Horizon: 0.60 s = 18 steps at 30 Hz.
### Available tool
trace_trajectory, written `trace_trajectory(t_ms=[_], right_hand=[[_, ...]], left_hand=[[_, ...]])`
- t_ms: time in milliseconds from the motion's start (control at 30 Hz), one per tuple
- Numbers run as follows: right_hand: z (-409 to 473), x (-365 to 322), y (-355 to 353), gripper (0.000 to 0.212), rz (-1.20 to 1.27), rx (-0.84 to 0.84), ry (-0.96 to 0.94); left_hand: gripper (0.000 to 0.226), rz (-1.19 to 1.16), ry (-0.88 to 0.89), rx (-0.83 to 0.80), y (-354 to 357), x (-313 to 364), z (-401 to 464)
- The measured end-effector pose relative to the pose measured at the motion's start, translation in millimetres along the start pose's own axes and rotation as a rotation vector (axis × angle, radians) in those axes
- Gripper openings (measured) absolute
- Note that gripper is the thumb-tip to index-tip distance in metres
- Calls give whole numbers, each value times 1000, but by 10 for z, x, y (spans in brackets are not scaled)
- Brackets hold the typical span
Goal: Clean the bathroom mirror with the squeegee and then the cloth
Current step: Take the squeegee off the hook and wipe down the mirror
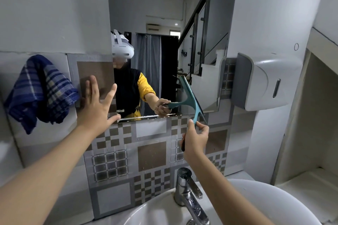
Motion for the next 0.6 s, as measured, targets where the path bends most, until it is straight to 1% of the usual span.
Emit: trace_trajectory(t_ms=[100, 200, 367, 467, 600], right_hand=[[-85, 51, 85, 13, 34, 32, 41], [-182, 91, 148, 19, 51, 60, 60], [-368, 166, 273, 19, 72, 83, 80], [-508, 251, 379, 14, 72, 70, 85], [-733, 361, 498, 15, 65, 23, 86]], left_hand=[[106, 11, 5, 1, -7, 9, 2], [107, 15, 16, 3, -6, 6, 2], [107, 16, 25, 7, 6, -8, 0], [107, 18, 29, 5, 8, -6, 5], [107, 24, 40, 13, 5, -10, 0]])
Point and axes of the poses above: each hand's wrist, its own z-axis towards the middle knuckle, its own y-axis out of the palm, x = y × z, the point moved 8 cm from there along z, towards the middle knuckle, and after that the axes turned 13 degrees about x, right-handed, at the moved point
